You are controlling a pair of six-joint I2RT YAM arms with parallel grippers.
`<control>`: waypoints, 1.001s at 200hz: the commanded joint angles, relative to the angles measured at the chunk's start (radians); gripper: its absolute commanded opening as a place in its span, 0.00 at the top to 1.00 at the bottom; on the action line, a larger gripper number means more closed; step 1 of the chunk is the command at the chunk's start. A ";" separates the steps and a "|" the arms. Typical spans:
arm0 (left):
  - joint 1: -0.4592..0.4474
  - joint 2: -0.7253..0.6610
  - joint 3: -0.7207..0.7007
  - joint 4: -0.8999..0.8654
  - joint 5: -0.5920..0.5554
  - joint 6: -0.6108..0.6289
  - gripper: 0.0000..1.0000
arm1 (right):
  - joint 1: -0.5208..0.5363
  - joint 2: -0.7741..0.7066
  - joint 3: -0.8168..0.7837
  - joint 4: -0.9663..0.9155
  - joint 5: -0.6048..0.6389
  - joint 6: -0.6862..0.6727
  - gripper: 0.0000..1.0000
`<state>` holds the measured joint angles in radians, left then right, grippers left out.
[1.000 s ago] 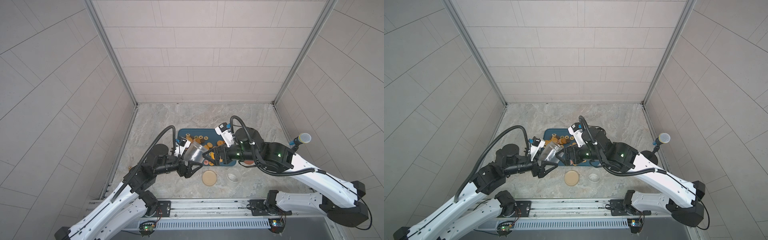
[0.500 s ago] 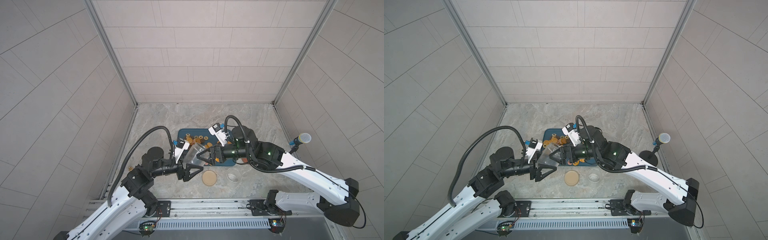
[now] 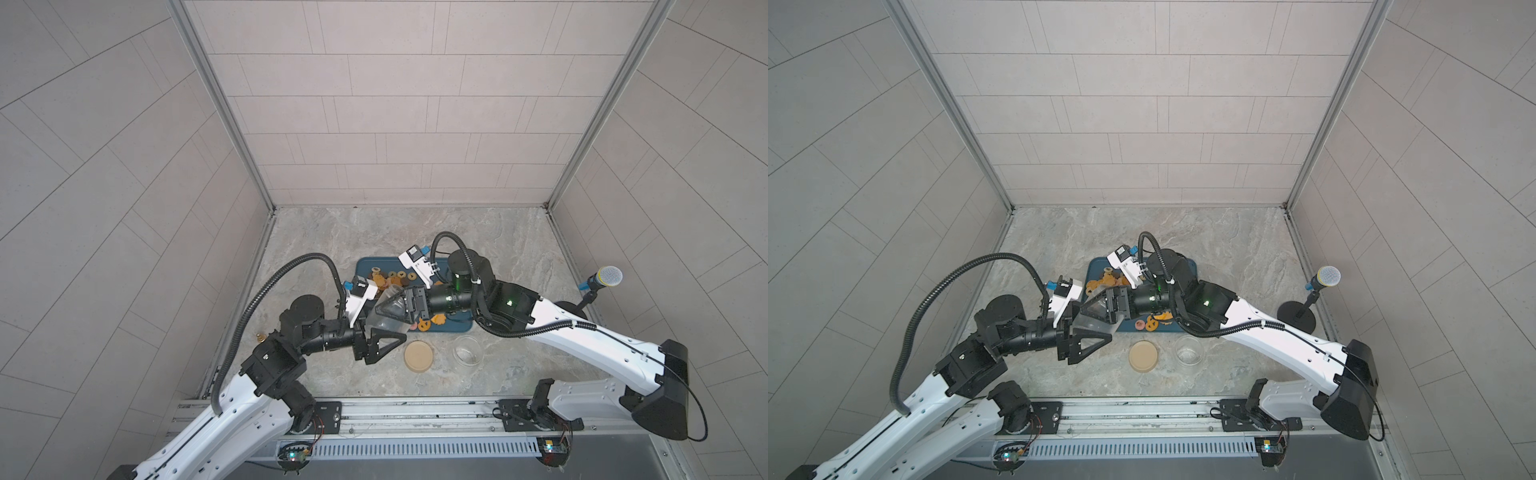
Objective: Pour the cookies out of the jar
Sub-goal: Place the jar at the center of the board.
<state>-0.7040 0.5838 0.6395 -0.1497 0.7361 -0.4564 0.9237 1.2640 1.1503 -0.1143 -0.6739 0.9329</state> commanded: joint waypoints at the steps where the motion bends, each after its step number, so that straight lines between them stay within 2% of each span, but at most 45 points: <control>1: -0.005 -0.014 0.008 0.080 0.012 0.002 1.00 | 0.003 -0.012 -0.004 0.063 -0.019 0.030 0.03; 61: -0.004 -0.010 0.012 0.064 -0.005 0.011 1.00 | 0.000 -0.042 -0.042 0.033 -0.011 0.019 0.11; 106: -0.004 0.008 0.016 0.059 -0.001 0.013 1.00 | -0.009 -0.096 -0.055 -0.030 0.005 -0.018 0.08; 169: -0.006 0.014 0.017 0.058 0.005 0.013 1.00 | -0.013 -0.111 -0.068 -0.060 0.009 -0.025 0.09; 200: -0.006 0.014 0.017 0.056 0.002 0.013 1.00 | -0.013 -0.107 -0.063 -0.066 0.002 -0.025 0.24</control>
<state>-0.7162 0.6155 0.6392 -0.1463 0.7563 -0.4442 0.9199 1.1965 1.0897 -0.1352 -0.6621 0.9287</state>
